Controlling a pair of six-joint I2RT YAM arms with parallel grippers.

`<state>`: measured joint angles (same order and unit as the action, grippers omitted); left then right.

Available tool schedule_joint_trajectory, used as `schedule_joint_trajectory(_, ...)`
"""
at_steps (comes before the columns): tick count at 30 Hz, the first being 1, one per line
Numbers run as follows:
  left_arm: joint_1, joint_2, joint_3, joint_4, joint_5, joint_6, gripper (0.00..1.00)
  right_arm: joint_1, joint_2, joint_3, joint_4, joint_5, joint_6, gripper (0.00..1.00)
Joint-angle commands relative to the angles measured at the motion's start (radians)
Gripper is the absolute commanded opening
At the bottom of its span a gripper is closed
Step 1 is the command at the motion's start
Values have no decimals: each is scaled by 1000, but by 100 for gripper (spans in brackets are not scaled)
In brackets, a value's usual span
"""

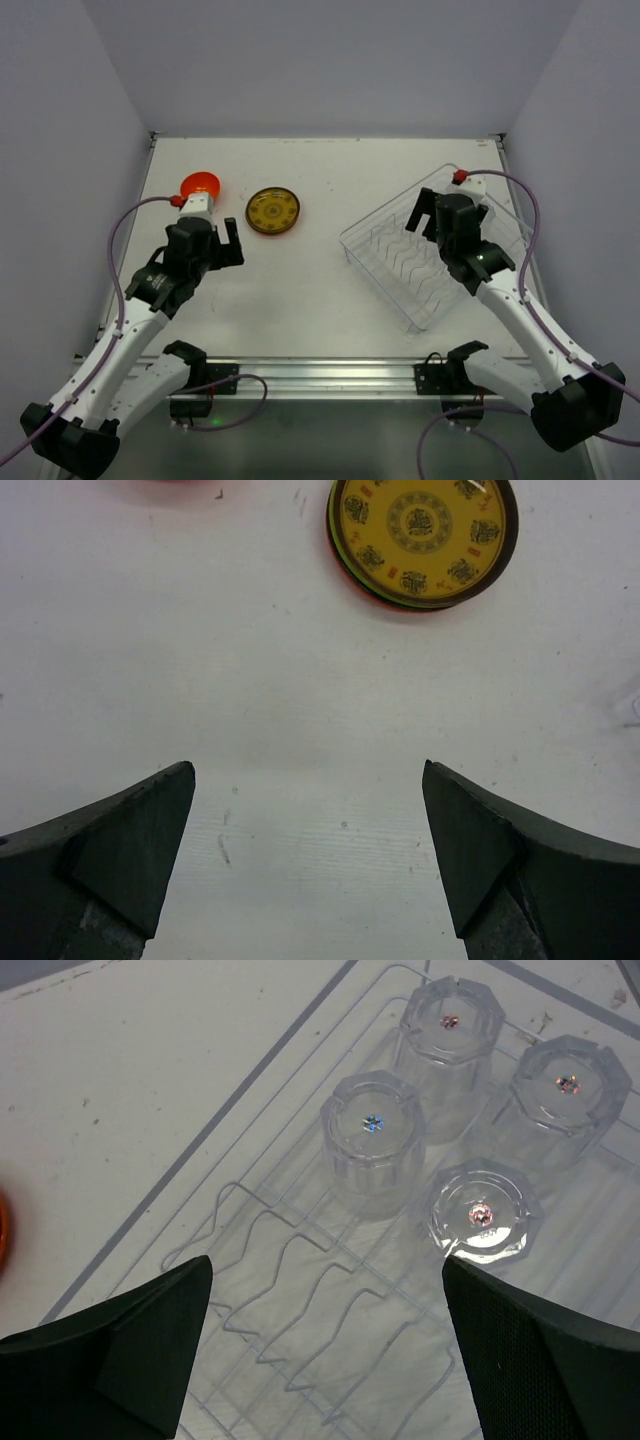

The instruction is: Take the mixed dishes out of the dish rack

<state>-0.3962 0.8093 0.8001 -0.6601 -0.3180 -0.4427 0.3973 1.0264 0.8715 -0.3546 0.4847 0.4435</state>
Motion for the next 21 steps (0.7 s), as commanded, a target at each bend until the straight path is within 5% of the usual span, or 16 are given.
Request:
schedule_joint_trajectory(1, -1, 4, 4, 99, 56, 61, 100, -2, -72, 3, -73, -20, 78, 99)
schedule_joint_trajectory(3, -3, 25, 2, 99, 82, 59, 100, -82, -62, -9, -66, 26, 51, 99)
schedule_joint_trajectory(7, -4, 42, 16, 82, 74, 53, 100, -251, 17, 27, -106, -133, 12, 97)
schedule_joint_trajectory(21, -79, 28, 7, 90, 73, 44, 100, -331, 293, 129, -147, -150, -233, 99)
